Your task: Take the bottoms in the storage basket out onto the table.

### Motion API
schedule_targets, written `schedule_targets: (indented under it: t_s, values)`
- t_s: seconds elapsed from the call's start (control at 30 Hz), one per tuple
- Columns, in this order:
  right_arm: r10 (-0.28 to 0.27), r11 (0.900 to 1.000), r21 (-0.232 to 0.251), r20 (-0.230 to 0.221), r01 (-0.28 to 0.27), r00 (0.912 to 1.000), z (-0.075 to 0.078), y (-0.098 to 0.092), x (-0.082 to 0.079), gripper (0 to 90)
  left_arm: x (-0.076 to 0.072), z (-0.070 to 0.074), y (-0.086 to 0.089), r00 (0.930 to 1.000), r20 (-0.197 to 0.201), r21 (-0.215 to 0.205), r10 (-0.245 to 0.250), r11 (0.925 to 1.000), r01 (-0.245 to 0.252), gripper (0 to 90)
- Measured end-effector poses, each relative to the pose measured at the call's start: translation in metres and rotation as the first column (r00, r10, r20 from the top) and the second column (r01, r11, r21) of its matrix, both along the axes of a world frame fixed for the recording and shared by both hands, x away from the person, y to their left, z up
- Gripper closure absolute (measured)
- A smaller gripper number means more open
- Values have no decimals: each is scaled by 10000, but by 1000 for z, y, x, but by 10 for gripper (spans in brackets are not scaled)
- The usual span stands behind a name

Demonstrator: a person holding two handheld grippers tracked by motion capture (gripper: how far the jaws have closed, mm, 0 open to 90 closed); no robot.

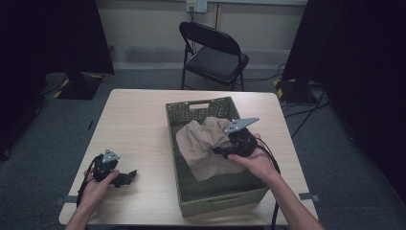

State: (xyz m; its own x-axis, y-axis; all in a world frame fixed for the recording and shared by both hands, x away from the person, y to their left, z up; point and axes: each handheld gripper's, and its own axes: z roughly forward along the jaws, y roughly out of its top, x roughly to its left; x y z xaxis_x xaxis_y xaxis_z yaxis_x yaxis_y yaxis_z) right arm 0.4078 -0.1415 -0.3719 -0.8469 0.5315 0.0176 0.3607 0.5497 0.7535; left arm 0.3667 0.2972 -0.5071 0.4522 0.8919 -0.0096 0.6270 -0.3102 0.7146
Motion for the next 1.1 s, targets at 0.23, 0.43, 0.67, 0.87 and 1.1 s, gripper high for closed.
schedule_targets:
  t_s: [0.23,0.43,0.67,0.87,1.1]
  values:
    - [-247,9986,465,203,237,9995,7,-5,0,576,0,0,0,10000,1,9,-5,10000,5,0]
    - [-370,9932,1121,610,300,9975,15,-11,-2,576,0,0,0,10000,1,2,-3,10000,3,0]
    - [-454,9833,1800,1051,259,9934,24,-16,-5,576,0,0,0,10000,0,4,-4,10000,4,0]
    - [-640,9677,2510,1506,245,9865,34,-21,-9,576,0,0,0,10000,0,7,-5,10000,5,0]
    - [-712,9546,2974,1656,190,9836,41,-25,-10,575,0,0,0,10000,0,11,-5,10000,5,0]
